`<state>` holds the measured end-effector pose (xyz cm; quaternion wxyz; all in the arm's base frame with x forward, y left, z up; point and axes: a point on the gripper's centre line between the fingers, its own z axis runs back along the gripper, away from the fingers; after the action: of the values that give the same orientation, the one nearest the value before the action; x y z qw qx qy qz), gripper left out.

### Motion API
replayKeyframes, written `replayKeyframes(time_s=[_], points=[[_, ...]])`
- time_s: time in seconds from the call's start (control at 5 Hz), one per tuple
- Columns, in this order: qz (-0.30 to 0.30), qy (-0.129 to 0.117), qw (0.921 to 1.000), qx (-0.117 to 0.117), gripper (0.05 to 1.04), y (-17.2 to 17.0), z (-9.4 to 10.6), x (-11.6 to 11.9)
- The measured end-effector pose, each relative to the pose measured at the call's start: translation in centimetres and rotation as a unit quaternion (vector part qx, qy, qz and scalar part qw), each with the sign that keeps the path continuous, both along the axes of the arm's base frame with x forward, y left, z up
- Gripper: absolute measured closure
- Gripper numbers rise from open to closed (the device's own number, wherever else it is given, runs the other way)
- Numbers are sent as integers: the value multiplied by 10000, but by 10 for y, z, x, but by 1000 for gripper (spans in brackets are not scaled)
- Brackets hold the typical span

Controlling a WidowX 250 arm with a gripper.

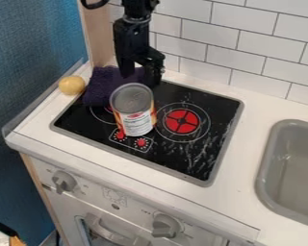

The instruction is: Put the dark blue cloth to the right side of the stove

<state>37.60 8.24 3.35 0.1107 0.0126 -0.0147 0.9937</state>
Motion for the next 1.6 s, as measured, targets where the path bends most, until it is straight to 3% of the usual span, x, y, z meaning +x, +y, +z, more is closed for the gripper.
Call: replayKeyframes(time_s=[0.2,0.4,0.8,1.0,1.2,1.4,1.6], points=[[553,30,9985,34,84,26,0,-3],[1002,167,9948,75,85,41,-13,-7],[1414,396,9889,247,85,58,-28,1],[1358,324,9902,92,85,57,-34,3],[1132,305,9930,118,84,44,-37,9],[691,238,9973,96,84,25,-38,17],[17,201,9997,107,84,-17,-37,28]])
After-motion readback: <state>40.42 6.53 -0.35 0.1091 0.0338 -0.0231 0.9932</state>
